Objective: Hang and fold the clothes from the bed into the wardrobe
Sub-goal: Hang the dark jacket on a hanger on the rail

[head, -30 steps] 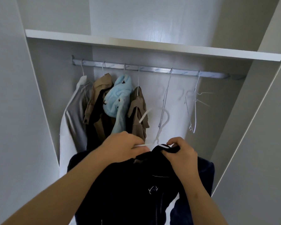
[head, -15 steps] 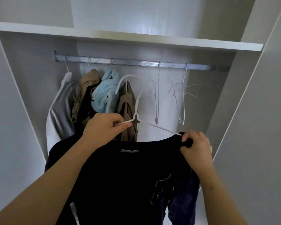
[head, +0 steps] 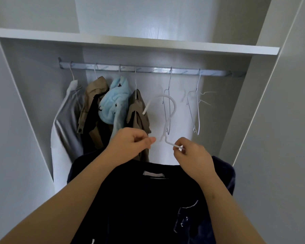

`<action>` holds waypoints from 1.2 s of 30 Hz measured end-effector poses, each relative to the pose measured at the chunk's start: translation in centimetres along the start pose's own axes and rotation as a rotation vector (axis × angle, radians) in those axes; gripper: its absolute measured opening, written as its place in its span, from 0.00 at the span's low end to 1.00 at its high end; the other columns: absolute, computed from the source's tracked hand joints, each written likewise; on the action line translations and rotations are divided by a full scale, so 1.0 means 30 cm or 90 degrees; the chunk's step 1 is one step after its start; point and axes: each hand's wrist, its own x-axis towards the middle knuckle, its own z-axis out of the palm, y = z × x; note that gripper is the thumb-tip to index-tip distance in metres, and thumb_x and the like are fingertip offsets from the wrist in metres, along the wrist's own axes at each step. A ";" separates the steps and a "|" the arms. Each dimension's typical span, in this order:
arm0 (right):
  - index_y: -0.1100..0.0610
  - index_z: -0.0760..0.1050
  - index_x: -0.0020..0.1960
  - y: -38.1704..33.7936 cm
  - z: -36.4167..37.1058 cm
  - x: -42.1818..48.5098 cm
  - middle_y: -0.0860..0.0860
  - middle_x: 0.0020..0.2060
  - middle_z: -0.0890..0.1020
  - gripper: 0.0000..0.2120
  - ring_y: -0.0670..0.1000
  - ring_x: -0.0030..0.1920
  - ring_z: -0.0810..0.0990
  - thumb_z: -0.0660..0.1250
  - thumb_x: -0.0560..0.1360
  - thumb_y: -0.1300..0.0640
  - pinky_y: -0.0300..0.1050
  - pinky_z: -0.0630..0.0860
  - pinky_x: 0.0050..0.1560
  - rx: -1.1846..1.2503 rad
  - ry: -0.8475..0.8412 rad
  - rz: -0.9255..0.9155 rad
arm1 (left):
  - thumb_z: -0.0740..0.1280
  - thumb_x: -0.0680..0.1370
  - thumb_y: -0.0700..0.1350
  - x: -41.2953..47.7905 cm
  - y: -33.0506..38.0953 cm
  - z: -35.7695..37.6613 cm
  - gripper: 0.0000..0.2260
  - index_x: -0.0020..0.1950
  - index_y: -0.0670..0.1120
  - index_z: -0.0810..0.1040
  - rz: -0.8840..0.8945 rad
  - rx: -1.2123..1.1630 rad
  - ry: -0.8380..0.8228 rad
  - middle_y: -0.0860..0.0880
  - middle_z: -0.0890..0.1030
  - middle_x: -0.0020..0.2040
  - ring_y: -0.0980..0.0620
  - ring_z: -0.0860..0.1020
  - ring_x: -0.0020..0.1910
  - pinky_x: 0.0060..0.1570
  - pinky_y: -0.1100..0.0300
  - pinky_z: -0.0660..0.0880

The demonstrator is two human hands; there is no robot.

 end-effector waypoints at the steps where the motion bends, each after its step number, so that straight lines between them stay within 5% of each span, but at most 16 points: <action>1: 0.48 0.70 0.40 0.001 -0.007 0.004 0.46 0.27 0.72 0.06 0.47 0.29 0.70 0.59 0.75 0.56 0.39 0.65 0.31 0.026 -0.021 0.033 | 0.68 0.74 0.49 -0.003 0.004 0.009 0.13 0.31 0.47 0.78 -0.013 -0.012 -0.001 0.53 0.69 0.21 0.56 0.67 0.23 0.30 0.62 0.66; 6: 0.45 0.71 0.34 -0.002 -0.027 -0.007 0.43 0.24 0.74 0.11 0.45 0.30 0.72 0.64 0.72 0.58 0.40 0.70 0.33 0.102 -0.042 0.051 | 0.67 0.76 0.48 -0.020 0.020 0.083 0.13 0.31 0.51 0.77 -0.062 -0.018 -0.049 0.54 0.70 0.21 0.54 0.68 0.24 0.33 0.59 0.68; 9: 0.44 0.72 0.33 -0.008 -0.045 -0.007 0.34 0.25 0.74 0.13 0.42 0.29 0.72 0.65 0.72 0.59 0.34 0.67 0.32 0.131 -0.104 0.034 | 0.66 0.75 0.43 -0.015 0.036 0.144 0.12 0.33 0.57 0.77 -0.073 -0.044 -0.060 0.53 0.74 0.22 0.52 0.71 0.25 0.34 0.54 0.70; 13: 0.48 0.74 0.32 0.076 -0.079 -0.033 0.43 0.27 0.75 0.14 0.42 0.30 0.73 0.67 0.67 0.66 0.32 0.67 0.31 0.222 -0.122 0.136 | 0.64 0.76 0.42 0.002 0.044 0.193 0.15 0.37 0.63 0.74 -0.106 -0.056 -0.098 0.55 0.80 0.28 0.56 0.76 0.27 0.36 0.57 0.75; 19: 0.52 0.70 0.27 0.209 -0.067 -0.121 0.42 0.19 0.72 0.15 0.43 0.26 0.69 0.66 0.64 0.70 0.29 0.64 0.24 0.230 -0.091 0.253 | 0.64 0.76 0.43 0.003 0.025 0.285 0.12 0.40 0.61 0.71 -0.093 0.038 -0.061 0.57 0.79 0.36 0.55 0.78 0.39 0.47 0.56 0.75; 26: 0.59 0.72 0.32 0.351 -0.120 -0.178 0.51 0.27 0.73 0.07 0.51 0.31 0.70 0.65 0.64 0.70 0.42 0.66 0.34 0.229 -0.054 0.323 | 0.65 0.76 0.46 0.012 0.003 0.393 0.10 0.37 0.58 0.75 -0.159 0.008 -0.047 0.56 0.80 0.39 0.56 0.79 0.41 0.46 0.60 0.74; 31: 0.58 0.68 0.32 0.388 -0.134 -0.182 0.52 0.24 0.70 0.11 0.45 0.18 0.61 0.64 0.68 0.69 0.33 0.58 0.20 0.403 -0.063 0.422 | 0.65 0.76 0.46 0.000 -0.010 0.442 0.08 0.39 0.57 0.75 -0.217 -0.017 -0.024 0.54 0.81 0.40 0.52 0.80 0.42 0.49 0.55 0.76; 36: 0.63 0.70 0.41 0.344 -0.072 -0.164 0.55 0.25 0.77 0.07 0.45 0.19 0.66 0.62 0.72 0.73 0.34 0.59 0.19 0.602 -0.070 0.458 | 0.64 0.77 0.45 -0.011 -0.020 0.417 0.07 0.40 0.56 0.74 -0.236 -0.008 -0.005 0.51 0.80 0.43 0.50 0.80 0.44 0.47 0.57 0.75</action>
